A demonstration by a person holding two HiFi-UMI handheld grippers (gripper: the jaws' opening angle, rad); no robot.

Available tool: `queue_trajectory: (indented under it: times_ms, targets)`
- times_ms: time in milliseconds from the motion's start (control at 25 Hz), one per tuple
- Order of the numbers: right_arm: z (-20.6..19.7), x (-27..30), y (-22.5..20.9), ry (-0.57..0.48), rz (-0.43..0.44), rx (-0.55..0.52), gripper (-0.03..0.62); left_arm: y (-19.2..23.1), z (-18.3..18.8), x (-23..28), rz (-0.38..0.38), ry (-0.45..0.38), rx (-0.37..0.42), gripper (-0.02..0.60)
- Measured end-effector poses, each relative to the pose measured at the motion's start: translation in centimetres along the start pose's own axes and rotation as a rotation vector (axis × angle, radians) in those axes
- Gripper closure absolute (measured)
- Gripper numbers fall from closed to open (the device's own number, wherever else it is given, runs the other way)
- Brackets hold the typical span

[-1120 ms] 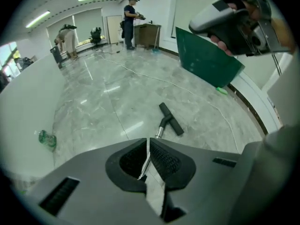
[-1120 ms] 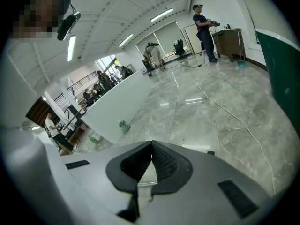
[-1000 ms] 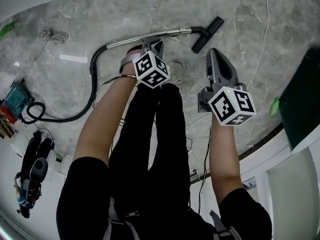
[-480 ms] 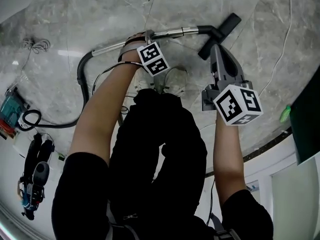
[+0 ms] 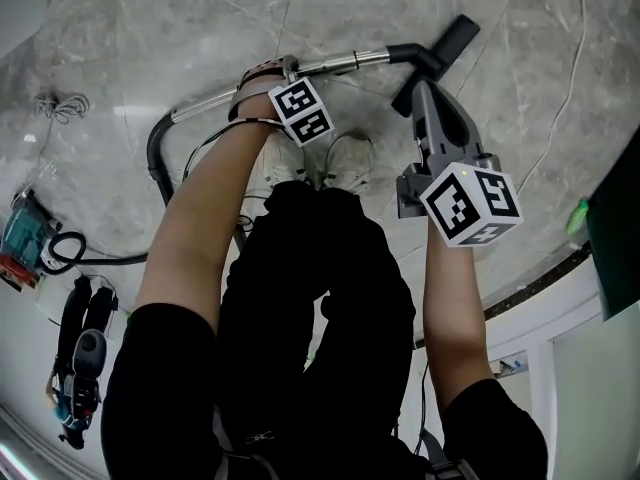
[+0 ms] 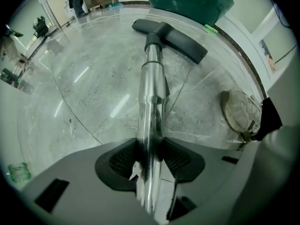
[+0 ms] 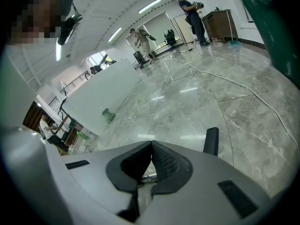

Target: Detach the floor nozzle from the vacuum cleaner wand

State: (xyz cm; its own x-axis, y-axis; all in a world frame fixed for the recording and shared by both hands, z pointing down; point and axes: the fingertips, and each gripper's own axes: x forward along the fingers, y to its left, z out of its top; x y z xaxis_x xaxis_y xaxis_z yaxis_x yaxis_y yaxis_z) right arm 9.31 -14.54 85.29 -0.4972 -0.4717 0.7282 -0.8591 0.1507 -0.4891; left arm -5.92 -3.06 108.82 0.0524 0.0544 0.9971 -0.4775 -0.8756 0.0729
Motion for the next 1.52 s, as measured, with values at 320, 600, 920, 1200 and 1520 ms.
queue_trajectory:
  times_ms: [320,600,920,1200,1520]
  targets:
    - [-0.8,-2.8,0.9,0.001,0.011,0.187,0.580,-0.7,0.6,-7.3,-0.001,-0.095,-0.003,0.407]
    - [-0.3,-5.1,1.3,-0.112,-0.071,0.517,0.324,-2.1,2.0,-16.1,0.000,-0.212,-0.010,0.407]
    - [2.1,-5.8,-1.8,-0.305,-0.266,0.750,0.301,-4.5,4.1,-22.5,-0.001,-0.320,0.034,0.408]
    - [3.9,-7.3,-0.2,-0.305,-0.173,0.662,0.493,-6.3,4.5,-24.4,-0.040,-0.348,-0.009,0.408]
    - [5.1,-9.9,2.9,-0.315,-0.112,0.611,0.493,-7.7,5.9,-27.2,-0.005,-0.407,0.011,0.408]
